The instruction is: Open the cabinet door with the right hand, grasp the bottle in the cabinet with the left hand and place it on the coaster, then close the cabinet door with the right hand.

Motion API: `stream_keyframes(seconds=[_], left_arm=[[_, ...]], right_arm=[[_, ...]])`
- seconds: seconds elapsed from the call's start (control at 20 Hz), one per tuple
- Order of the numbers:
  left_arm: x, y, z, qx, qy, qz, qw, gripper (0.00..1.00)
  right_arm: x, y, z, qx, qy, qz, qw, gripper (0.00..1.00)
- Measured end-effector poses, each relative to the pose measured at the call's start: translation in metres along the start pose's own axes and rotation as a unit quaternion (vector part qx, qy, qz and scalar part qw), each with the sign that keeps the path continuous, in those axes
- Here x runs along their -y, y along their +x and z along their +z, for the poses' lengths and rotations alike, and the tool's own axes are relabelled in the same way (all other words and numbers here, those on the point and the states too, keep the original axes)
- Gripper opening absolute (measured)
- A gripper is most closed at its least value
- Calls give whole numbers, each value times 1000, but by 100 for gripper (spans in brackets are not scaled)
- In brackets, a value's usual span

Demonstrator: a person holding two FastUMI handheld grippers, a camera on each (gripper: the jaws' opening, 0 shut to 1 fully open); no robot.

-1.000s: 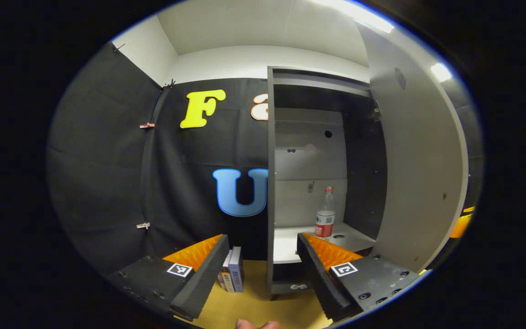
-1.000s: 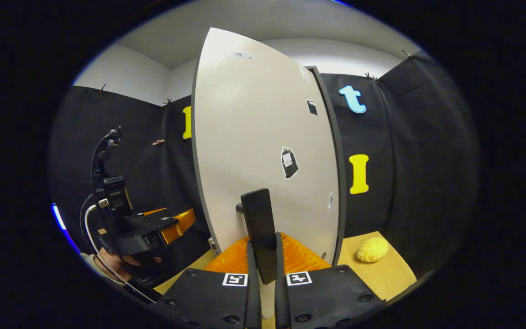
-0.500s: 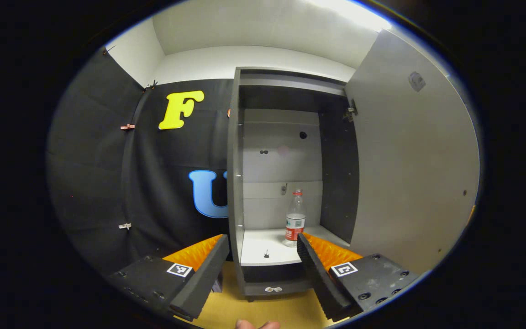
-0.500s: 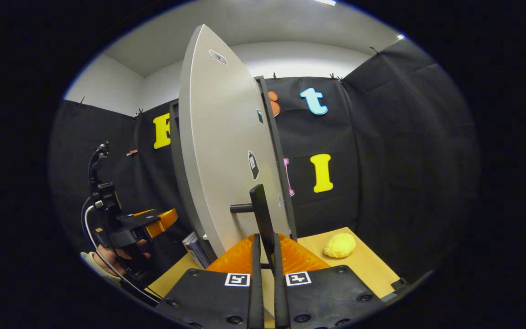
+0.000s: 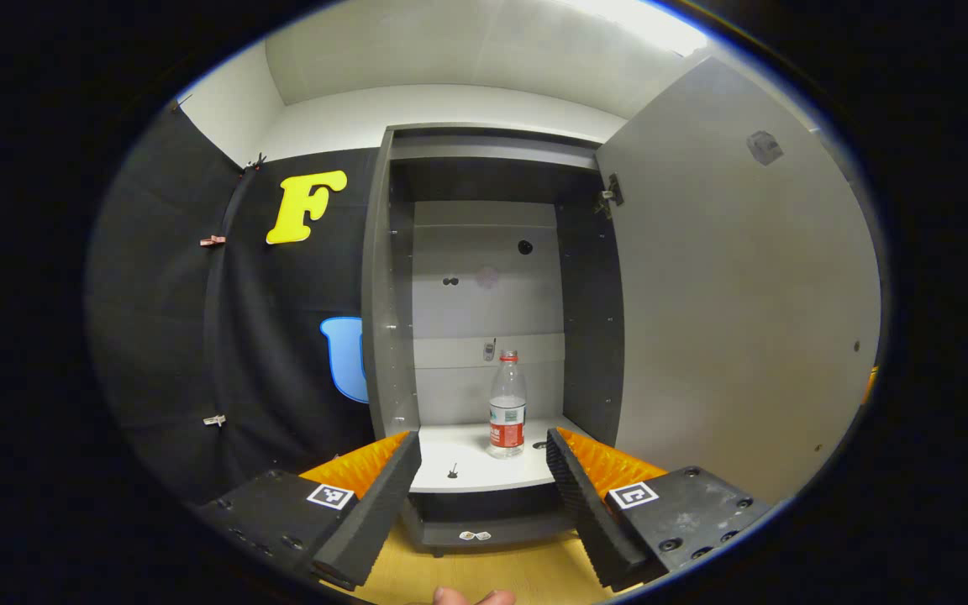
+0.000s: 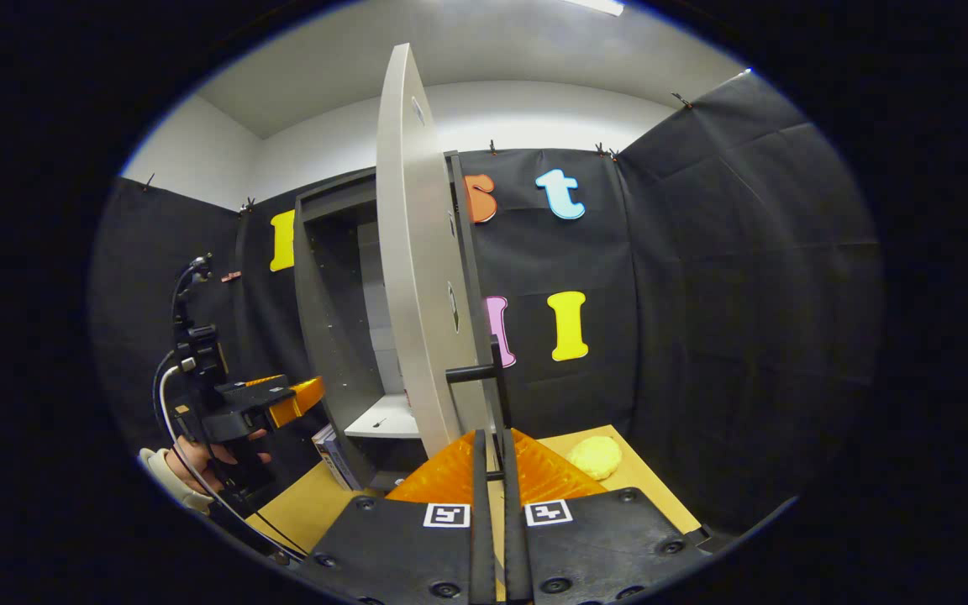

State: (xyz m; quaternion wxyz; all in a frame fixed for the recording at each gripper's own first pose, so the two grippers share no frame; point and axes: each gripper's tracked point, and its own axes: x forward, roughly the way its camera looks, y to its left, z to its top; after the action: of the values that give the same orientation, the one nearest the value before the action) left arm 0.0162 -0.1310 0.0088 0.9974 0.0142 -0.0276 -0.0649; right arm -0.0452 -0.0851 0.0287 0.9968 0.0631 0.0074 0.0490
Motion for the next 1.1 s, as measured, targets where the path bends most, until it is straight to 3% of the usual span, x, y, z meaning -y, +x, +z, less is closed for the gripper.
stream_keyframes(seconds=[0.25, 0.5, 0.55, 0.75, 1.1], left_arm=[[19, 13, -1, 0, 7, -17, 1000, 92], [33, 41, -3, 6, 12, -29, 999, 93], [33, 50, -4, 5, 12, -29, 999, 94], [30, 96, -10, 8, 4, -27, 1000, 96], [24, 182, -37, -15, -23, -10, 1000, 96]], right_arm=[[4, -13, 5, 3, 27, -7, 1000, 9], [35, -36, 24, 25, 68, -53, 996, 8], [45, -39, 25, 31, 64, -65, 995, 12], [79, -47, 11, 25, 16, -120, 992, 100], [99, -31, 3, 20, -33, -147, 988, 98]])
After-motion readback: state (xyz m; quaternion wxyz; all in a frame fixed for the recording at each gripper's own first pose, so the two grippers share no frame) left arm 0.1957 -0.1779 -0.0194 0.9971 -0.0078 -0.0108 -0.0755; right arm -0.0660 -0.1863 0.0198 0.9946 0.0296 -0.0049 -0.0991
